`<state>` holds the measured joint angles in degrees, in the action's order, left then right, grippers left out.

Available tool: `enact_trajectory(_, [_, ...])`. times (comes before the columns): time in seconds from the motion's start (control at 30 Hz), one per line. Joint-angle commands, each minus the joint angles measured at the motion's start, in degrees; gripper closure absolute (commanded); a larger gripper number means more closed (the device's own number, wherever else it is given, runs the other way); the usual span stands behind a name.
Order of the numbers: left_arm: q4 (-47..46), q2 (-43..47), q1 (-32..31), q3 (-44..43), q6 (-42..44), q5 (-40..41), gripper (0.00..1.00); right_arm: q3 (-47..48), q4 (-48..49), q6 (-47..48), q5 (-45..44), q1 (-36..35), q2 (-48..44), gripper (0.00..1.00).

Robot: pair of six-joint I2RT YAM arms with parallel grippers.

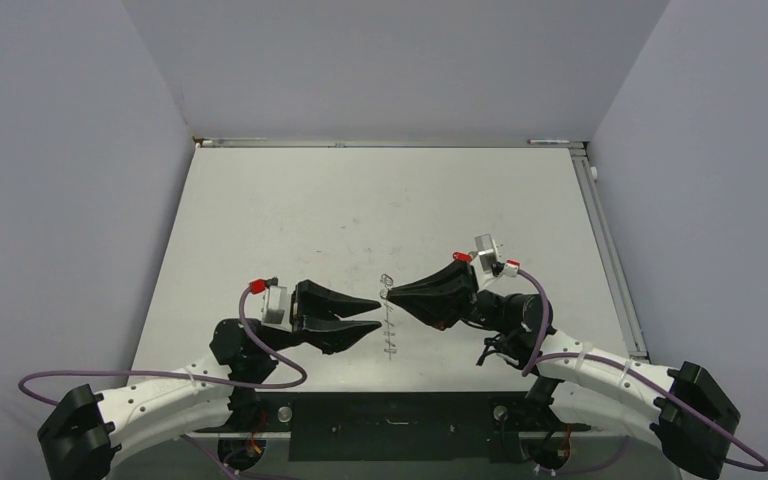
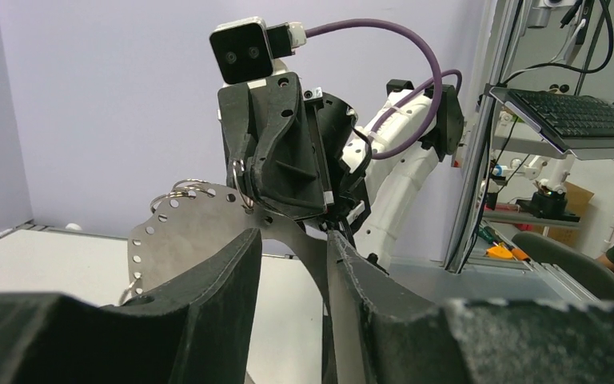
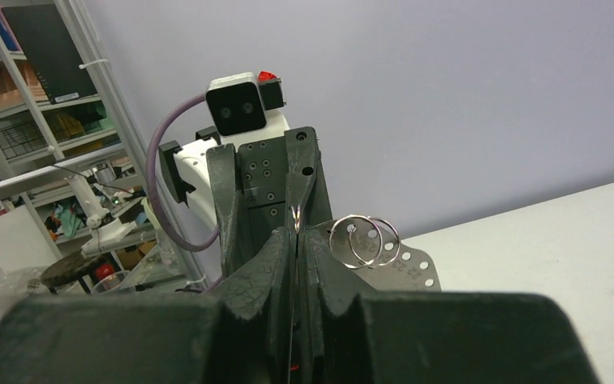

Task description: Put the keys on the keyring

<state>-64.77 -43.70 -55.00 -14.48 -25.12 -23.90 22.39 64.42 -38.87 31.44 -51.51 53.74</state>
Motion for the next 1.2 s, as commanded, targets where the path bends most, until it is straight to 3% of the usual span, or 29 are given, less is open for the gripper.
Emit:
enact_trajectory(0.0, [-3.24,0.29,-1.21,-0.12,3.02,1.91,0.68,0.26,4.79,0.43,1.78,-1.14,-1.60,0.95])
enact_trajectory(0.77, [-2.60,1.26,-3.55,-0.13,5.79,5.02,0.83,0.54,3.08,2.94,1.69,-3.54,-0.74,0.95])
enact_trajectory(1.17, [-1.39,1.81,-4.01,-0.12,6.55,8.33,0.74,0.46,2.04,4.55,1.52,-4.61,-0.80,0.95])
